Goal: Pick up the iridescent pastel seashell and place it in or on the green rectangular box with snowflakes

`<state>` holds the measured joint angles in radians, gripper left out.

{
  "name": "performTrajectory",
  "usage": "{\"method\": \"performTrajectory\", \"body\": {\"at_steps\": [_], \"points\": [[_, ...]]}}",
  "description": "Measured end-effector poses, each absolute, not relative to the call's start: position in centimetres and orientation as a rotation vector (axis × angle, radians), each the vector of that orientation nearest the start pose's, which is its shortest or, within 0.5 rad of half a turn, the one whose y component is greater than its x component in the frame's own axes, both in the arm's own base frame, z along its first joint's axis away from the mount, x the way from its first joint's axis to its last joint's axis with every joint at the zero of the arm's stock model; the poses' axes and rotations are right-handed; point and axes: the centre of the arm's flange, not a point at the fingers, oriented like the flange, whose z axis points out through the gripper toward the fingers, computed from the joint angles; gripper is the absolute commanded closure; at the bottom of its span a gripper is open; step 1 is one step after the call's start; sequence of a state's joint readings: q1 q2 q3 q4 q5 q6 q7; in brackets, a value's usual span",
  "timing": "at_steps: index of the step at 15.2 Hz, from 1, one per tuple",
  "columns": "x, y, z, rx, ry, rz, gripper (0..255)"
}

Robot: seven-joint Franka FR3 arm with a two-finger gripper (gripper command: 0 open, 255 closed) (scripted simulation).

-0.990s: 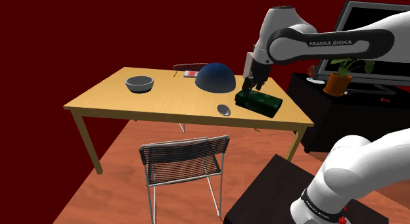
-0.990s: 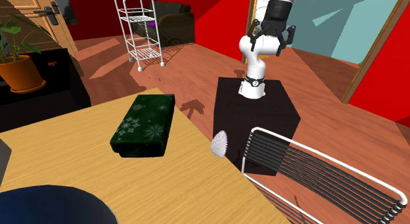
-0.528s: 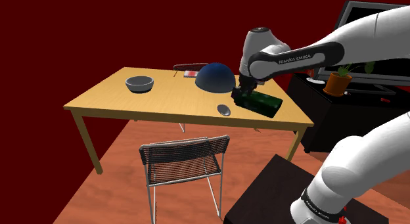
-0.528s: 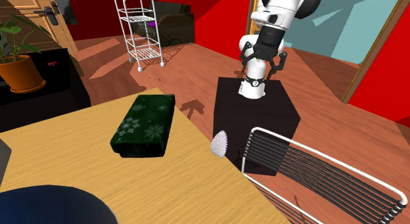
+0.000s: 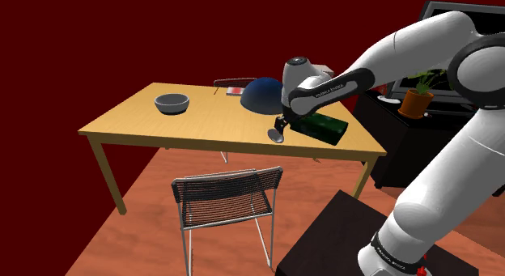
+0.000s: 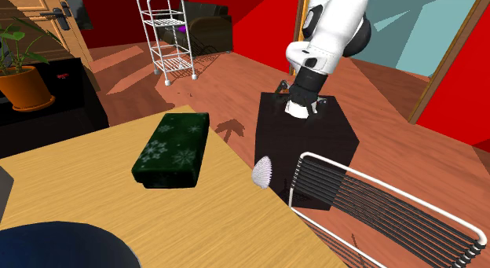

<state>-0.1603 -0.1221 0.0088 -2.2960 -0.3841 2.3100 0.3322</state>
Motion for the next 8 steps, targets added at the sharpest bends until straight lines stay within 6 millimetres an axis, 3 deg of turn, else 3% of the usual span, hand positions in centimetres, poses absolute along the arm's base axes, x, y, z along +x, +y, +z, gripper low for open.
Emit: {"method": "performTrajectory", "body": {"at_steps": [8], "points": [[56.2,-12.5,33.7,-3.451,0.582,-0.275,0]]}}
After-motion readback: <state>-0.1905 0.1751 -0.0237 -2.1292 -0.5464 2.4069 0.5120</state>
